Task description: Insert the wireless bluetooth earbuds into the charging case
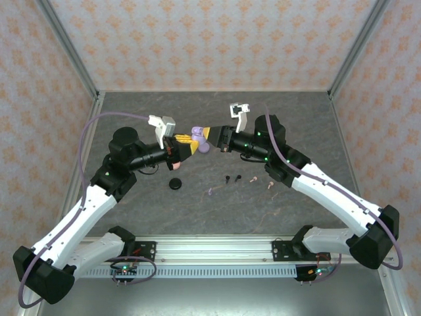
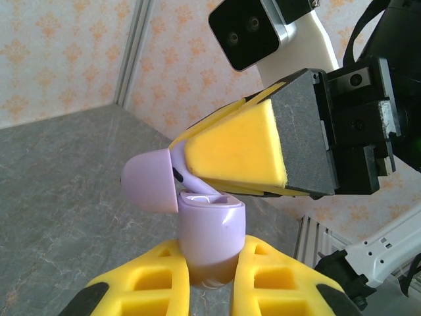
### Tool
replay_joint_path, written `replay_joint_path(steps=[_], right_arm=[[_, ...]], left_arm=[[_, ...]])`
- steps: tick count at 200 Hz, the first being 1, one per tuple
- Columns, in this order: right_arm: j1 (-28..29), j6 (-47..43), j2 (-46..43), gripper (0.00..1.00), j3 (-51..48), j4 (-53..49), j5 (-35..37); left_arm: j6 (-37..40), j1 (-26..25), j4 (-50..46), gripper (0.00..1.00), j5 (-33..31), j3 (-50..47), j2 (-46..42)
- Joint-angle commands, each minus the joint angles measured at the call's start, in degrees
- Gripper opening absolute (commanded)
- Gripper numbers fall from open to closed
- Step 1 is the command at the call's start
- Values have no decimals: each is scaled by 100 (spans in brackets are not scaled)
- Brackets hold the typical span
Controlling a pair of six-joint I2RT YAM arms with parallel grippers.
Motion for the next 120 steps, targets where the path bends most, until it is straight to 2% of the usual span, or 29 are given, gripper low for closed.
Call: replay_joint_path(steps=[1,120], right_arm=[[38,-23,-227,20,-117,202,-412],[41,-236,-442,20,-327,201,-264]], left_arm=[[92,-25,449,0,-149,-27,6],[22,-29,444,0,-248,-131,76]])
